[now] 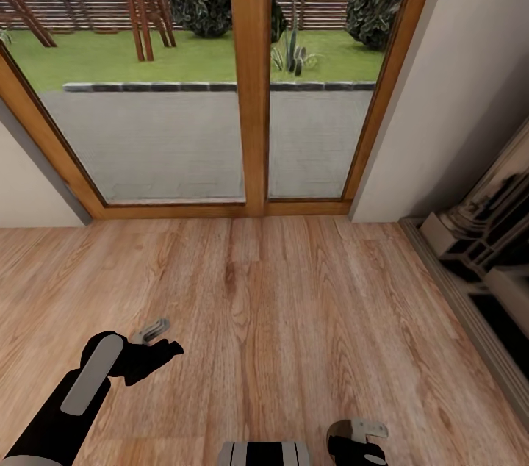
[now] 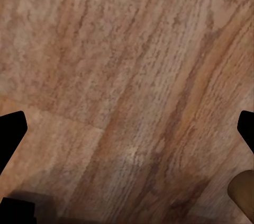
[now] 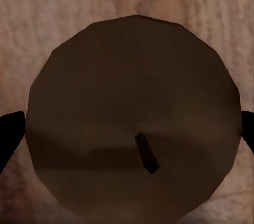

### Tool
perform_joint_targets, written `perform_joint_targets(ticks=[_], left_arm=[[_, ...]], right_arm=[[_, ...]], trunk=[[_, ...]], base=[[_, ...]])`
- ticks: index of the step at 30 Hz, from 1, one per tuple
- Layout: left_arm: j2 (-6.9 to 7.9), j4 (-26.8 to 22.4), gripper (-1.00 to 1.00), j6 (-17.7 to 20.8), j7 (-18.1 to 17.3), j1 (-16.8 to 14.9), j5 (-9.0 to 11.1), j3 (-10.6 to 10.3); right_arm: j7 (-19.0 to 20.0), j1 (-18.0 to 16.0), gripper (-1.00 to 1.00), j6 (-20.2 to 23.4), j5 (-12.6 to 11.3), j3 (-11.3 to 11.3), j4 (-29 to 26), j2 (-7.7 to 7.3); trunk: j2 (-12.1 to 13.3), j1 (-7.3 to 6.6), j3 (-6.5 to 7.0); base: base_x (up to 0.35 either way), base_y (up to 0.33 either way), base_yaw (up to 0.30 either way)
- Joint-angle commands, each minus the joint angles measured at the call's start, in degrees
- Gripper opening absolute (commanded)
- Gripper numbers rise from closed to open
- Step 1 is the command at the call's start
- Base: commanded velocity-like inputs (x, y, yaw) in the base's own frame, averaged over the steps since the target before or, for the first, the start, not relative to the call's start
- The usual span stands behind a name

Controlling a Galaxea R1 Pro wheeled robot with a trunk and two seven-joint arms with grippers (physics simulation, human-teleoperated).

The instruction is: Place each of the two pumpkins and all three candles from the living room inside a cabinet in the living room (use any cabinet), then make sure every cabinet is closed, and position the cauldron so it is next to a table in the living room.

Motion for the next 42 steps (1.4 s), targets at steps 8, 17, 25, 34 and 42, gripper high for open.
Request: perform_joint_targets(ticks=[8,17,25,34,42], left_arm=[[0.06,-0.05,1.0,-0.01,0.6,-0.03,0.58,-0.12],[0.05,-0.05,1.0,-0.01,0.6,-0.03,0.58,-0.12],[0.05,-0.05,1.0,-0.01,0.6,-0.03,0.57,-0.12],[0.03,-0.05,1.0,-0.01,0.6,-0.03,0.57,-0.19],[-0.04,-0.05,1.0,-0.01,0.62,-0.03,0.57,-0.23]], right_arm=[[-0.11,0.03,-1.0,-0.14,-1.58,0.55,0.04,-0.01],[-0.11,0.03,-1.0,-0.14,-1.58,0.55,0.04,-0.01],[-0.11,0.03,-1.0,-0.14,-1.58,0.55,0.04,-0.01],[-0.04,0.03,-1.0,-0.21,-1.58,0.55,-0.04,-0.08],[0.22,0.03,-1.0,-1.66,-1.58,0.6,-0.13,-0.09]], trunk=[[0.03,-0.07,0.61],[0.05,-0.1,0.83],[0.15,-0.3,2.61],[0.27,-0.54,4.6],[0.38,-0.74,6.37]], base=[[0.0,0.0,0.0],[0.0,0.0,0.0],[0.0,0.0,0.0],[0.0,0.0,0.0],[0.0,0.0,0.0]])
